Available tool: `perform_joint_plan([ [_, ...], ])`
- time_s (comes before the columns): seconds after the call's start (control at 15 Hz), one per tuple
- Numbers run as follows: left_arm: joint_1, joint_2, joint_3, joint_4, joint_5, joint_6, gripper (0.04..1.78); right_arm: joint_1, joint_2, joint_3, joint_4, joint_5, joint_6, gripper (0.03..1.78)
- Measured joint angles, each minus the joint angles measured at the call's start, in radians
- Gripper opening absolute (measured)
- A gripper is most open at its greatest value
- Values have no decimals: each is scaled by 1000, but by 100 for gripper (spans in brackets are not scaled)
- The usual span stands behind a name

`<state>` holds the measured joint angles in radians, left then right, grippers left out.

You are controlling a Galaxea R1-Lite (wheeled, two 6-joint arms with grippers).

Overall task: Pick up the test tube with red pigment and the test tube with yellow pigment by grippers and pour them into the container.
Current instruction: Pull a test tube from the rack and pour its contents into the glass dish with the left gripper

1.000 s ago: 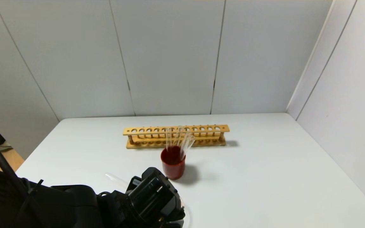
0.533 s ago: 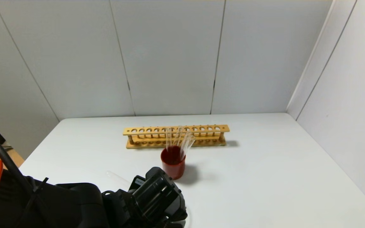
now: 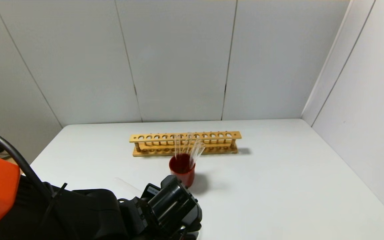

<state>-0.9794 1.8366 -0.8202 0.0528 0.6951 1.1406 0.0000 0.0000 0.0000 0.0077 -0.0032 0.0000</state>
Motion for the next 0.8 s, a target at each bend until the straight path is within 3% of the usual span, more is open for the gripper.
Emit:
perform_joint_plan([
  [0.8,-7,54,-38,0,79,2,30,0,0,0,0,0,0,170],
])
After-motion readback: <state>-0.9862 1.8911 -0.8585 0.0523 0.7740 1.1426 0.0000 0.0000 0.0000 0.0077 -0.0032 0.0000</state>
